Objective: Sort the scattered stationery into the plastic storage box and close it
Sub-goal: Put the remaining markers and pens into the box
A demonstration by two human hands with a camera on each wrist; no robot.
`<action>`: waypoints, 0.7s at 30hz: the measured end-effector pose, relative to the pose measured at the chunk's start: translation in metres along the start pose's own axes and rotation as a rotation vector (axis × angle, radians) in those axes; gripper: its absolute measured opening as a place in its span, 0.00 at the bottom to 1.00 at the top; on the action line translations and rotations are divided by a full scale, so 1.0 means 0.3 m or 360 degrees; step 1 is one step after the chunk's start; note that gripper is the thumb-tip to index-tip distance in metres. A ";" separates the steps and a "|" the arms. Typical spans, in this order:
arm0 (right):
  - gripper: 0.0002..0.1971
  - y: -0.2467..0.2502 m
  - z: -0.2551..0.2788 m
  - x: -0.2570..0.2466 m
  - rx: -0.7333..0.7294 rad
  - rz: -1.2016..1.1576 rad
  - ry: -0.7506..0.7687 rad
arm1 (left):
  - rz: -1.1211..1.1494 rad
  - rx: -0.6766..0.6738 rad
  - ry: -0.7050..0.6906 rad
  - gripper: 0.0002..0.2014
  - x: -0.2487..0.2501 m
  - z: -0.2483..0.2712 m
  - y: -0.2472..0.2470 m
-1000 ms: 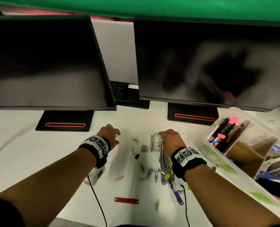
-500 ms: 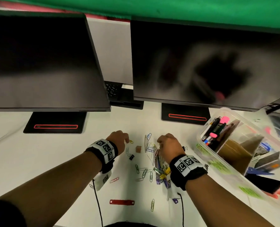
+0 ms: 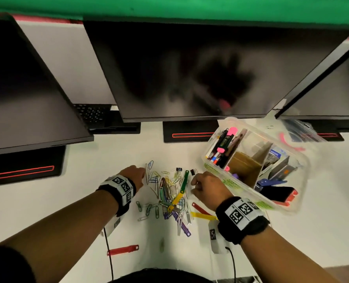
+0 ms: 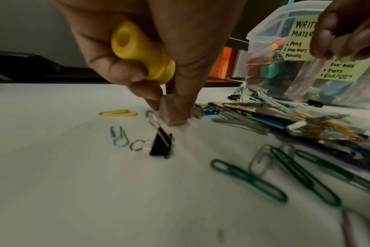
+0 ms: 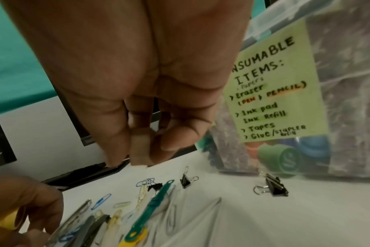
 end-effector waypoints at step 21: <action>0.14 -0.120 -0.222 -0.098 -0.0387 0.0596 0.0033 | 0.0302 0.0177 -0.0124 0.13 0.006 0.099 0.076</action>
Point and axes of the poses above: each hand's wrist, its own z-axis away from the middle knuckle, its own y-axis out of the back of the hand, x = y × z, the point moved 2 cm from there along -z, towards the middle knuckle, and after that the axes turned 12 degrees about -x, right-handed, at the moved point
